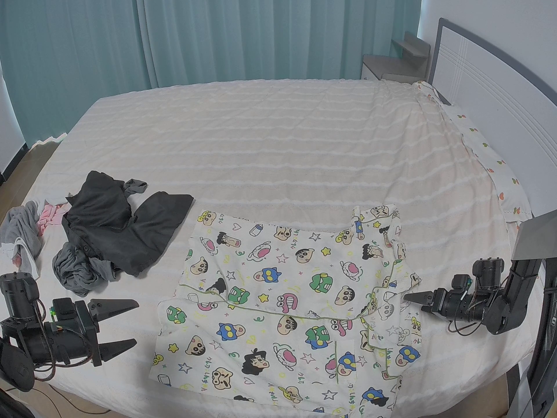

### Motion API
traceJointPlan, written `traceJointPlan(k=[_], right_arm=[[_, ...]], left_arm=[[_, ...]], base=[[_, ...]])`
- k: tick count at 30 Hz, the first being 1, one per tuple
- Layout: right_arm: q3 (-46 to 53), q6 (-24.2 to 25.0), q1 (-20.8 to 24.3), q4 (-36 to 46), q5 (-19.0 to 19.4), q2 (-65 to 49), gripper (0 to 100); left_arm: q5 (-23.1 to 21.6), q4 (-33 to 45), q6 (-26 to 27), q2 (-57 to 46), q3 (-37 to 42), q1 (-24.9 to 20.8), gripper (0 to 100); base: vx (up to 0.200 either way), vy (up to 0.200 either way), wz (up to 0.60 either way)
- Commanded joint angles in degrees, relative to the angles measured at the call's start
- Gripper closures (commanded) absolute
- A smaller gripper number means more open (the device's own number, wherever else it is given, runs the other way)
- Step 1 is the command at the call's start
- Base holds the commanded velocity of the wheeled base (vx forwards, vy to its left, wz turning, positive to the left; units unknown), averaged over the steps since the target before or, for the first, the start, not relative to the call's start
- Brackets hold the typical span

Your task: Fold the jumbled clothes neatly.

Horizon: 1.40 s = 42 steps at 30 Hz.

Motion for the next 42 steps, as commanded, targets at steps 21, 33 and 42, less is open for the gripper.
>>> traceJointPlan(k=[21,33,42], right_arm=[[1.4,-2.25,2.07,-0.21,-0.52,0.49,100],[1.58,-2.25,-0.56,-0.21,-1.13,0.23,100],[1.67,-2.43,-6.37,-2.76,-1.75,-2.76,100]], left_arm=[[0.26,0.0,0.17,-0.18,0.75,0.8,0],[0.26,0.0,0.17,-0.09,0.75,1.5,0],[0.44,0.0,0.35,0.09,0.75,1.5,0]], base=[[0.0,0.0,0.0],[0.0,0.0,0.0],[0.0,0.0,0.0]])
